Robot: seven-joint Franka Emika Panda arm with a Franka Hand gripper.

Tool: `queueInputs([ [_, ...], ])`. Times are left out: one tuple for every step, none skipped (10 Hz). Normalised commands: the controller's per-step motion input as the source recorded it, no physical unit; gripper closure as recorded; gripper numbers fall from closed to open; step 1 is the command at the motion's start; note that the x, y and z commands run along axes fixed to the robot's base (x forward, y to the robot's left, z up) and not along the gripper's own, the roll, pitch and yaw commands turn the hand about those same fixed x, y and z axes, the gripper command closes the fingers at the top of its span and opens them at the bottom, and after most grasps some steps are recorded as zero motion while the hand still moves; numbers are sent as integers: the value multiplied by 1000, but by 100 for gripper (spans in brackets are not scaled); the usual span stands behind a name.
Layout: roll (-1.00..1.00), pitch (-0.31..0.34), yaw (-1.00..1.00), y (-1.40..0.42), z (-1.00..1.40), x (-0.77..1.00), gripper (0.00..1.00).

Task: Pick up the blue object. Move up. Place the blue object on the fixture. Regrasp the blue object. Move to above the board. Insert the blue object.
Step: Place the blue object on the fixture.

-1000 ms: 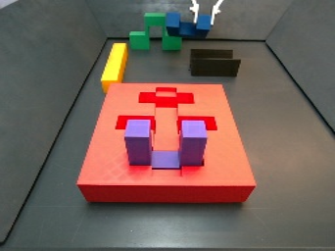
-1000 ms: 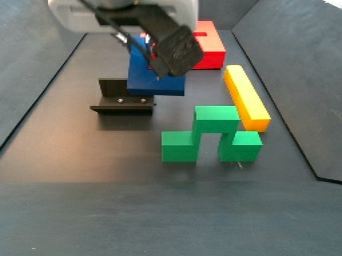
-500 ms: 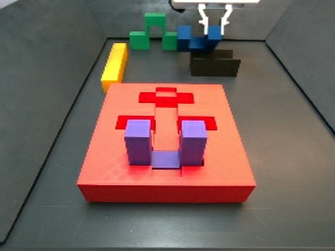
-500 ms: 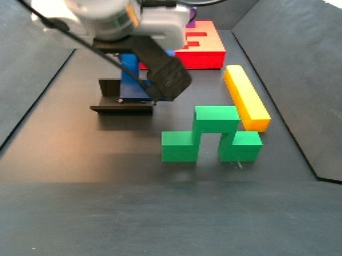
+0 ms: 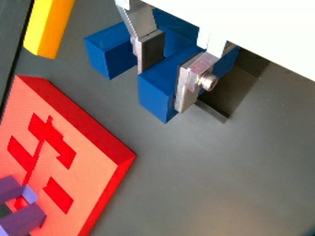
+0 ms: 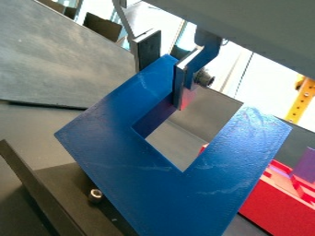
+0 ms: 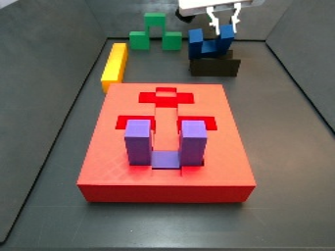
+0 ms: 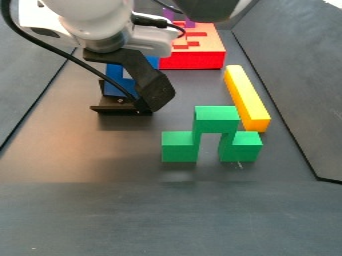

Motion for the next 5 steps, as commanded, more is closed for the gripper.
queueInputs([
  [523, 523, 0, -63, 0, 814, 100],
  [557, 449, 0, -37, 0, 837, 100],
  [386, 240, -91, -60, 0, 871, 100],
  [143, 103, -117, -46, 0, 949, 100],
  [0, 14, -134, -49, 0, 951, 100],
])
